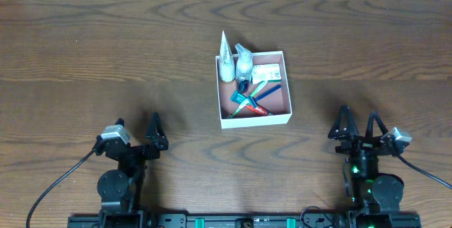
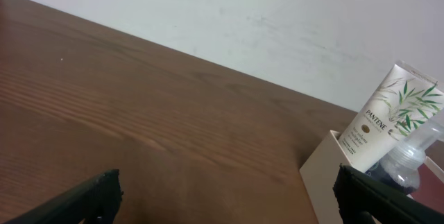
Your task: Pack container
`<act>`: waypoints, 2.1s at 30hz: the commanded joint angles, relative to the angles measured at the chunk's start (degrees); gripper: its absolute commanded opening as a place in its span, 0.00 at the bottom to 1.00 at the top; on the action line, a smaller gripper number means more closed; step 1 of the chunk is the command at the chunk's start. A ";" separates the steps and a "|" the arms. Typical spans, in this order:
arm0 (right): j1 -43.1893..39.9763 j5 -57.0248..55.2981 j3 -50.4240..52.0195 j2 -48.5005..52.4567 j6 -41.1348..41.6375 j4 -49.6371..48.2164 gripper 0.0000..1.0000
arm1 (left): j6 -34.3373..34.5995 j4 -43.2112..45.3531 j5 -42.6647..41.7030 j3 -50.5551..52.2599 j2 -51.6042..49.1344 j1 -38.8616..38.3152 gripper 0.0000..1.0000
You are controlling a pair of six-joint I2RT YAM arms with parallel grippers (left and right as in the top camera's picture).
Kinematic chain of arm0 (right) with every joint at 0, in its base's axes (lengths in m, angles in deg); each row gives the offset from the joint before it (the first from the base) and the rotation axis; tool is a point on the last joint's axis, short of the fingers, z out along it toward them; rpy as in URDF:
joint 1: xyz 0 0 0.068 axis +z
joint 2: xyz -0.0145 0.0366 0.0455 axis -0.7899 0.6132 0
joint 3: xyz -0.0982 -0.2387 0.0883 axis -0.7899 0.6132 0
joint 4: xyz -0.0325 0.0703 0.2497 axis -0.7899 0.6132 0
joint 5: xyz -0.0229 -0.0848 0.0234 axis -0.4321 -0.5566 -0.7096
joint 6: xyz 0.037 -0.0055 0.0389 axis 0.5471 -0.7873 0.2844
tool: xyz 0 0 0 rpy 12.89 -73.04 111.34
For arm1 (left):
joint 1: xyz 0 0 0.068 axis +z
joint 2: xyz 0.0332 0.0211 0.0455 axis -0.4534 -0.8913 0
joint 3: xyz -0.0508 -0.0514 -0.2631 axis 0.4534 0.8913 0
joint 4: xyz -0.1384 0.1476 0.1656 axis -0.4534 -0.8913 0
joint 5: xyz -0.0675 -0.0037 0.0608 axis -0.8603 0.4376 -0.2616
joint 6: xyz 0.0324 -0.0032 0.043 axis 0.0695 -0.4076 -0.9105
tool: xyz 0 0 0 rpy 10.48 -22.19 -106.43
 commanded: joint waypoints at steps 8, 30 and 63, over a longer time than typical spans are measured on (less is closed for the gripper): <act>0.50 7.02 0.20 -2.03 -26.18 5.09 0.99 | -0.31 -1.90 -1.03 0.98 0.26 0.26 0.98; 0.48 7.85 0.17 -2.03 -40.04 8.79 0.99 | -0.31 -1.90 -1.03 0.98 0.26 0.26 0.98; 0.48 7.82 0.17 -2.01 -40.04 8.79 0.99 | -0.31 -1.90 -1.05 0.98 0.26 0.26 0.98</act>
